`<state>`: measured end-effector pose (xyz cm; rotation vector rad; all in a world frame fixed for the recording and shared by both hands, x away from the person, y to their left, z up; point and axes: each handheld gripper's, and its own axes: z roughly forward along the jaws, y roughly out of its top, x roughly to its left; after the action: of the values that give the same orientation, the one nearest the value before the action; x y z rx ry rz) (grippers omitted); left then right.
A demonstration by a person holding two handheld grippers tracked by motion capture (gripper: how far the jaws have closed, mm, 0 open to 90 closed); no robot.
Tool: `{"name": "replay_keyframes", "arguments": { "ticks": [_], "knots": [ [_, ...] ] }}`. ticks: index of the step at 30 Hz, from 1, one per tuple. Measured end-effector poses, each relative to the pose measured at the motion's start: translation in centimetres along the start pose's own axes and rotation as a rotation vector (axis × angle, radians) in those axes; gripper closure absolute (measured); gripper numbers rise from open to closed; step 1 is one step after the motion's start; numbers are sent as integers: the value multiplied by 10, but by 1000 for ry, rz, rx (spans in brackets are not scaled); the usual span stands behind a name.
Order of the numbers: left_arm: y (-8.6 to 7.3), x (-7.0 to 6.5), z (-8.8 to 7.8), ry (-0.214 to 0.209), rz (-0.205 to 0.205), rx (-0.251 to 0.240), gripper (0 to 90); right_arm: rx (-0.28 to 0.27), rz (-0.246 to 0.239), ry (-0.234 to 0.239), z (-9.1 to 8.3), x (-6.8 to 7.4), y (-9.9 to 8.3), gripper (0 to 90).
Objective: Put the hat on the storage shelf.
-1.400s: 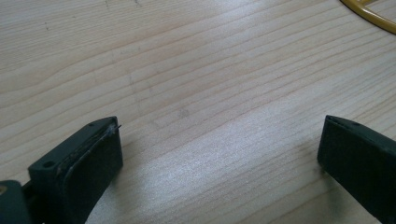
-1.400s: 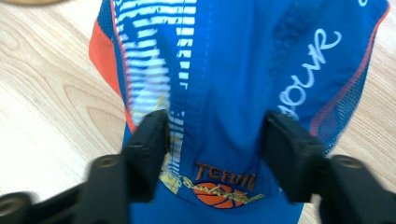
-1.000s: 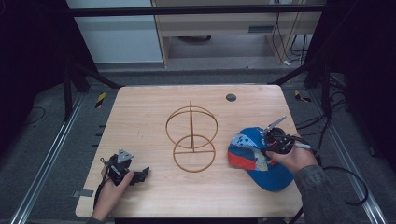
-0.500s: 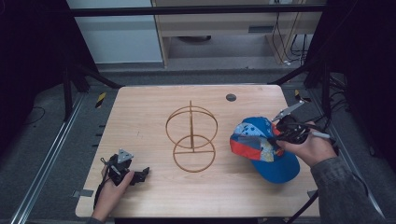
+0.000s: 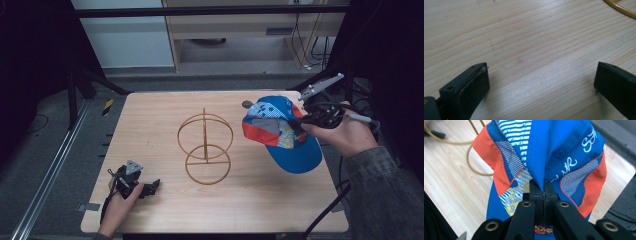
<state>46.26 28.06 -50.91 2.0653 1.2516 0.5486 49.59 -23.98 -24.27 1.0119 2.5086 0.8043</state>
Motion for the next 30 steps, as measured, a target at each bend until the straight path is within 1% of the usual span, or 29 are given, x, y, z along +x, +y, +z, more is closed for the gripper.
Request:
{"name": "replay_keyframes", "arguments": {
  "ticks": [7, 12, 15, 21, 27, 30],
  "knots": [
    [0, 0, 0, -1, 0, 3, 0, -44, -42, -1, -15, 9, 31, 895],
    [0, 0, 0, 0, 1, 3, 0, -62, -79, 4, -20, 21, 55, 895],
    [0, 0, 0, -1, 0, 3, 0, -71, -109, 10, -21, 29, 68, 895],
    [0, 0, 0, -1, 1, 3, 0, -81, -151, 26, -18, 45, 92, 895],
    [0, 0, 0, -1, 1, 4, 0, -89, -181, 45, -13, 58, 110, 896],
    [0, 0, 0, -1, 1, 4, 0, -103, -190, 54, -10, 63, 117, 896]
  ]
}}
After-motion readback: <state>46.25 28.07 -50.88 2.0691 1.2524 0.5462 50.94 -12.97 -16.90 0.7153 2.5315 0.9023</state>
